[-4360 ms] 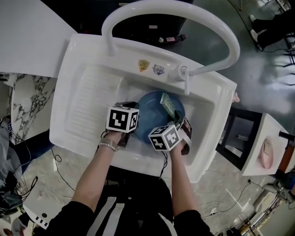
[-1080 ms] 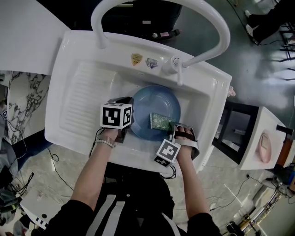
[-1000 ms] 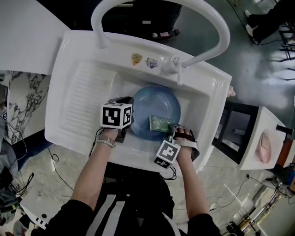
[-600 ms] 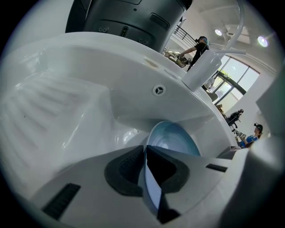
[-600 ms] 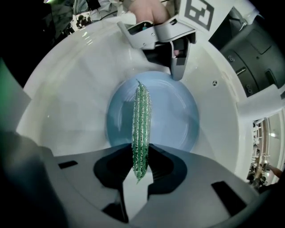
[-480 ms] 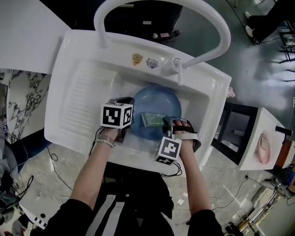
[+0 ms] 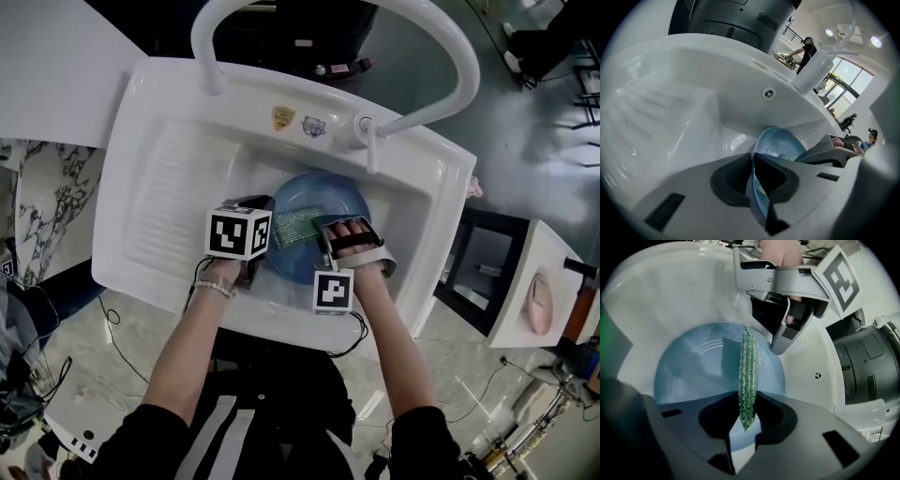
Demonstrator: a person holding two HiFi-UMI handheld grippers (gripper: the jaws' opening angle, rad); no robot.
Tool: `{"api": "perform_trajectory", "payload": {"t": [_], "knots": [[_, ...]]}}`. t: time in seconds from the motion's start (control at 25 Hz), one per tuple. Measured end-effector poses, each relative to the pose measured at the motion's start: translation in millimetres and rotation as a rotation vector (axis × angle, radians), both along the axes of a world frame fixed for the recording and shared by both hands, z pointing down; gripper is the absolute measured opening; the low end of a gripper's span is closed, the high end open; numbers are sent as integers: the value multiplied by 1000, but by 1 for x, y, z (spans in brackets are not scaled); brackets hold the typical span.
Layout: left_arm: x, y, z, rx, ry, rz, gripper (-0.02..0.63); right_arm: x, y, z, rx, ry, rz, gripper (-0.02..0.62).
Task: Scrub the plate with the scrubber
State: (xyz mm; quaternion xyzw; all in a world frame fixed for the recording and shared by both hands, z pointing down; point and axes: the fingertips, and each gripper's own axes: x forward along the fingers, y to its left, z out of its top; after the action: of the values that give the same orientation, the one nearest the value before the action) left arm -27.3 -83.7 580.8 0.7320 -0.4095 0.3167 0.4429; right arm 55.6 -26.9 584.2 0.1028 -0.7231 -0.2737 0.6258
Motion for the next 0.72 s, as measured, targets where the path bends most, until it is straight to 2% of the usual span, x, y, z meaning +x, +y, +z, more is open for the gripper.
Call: {"api": "perform_trajectory", "payload": {"t": [0.2,0.36,0.72], "knots": [[-5,1,2,-5,-4,-12,20,-9,21,-3,-13,-39,-69,92],[-8,1,3,-8,-7,-19,20,1,47,1,-83,30,-134,92],[-8,0,1,-5,-9,-24,20,36,94,5,-346,162,-144,92]]}}
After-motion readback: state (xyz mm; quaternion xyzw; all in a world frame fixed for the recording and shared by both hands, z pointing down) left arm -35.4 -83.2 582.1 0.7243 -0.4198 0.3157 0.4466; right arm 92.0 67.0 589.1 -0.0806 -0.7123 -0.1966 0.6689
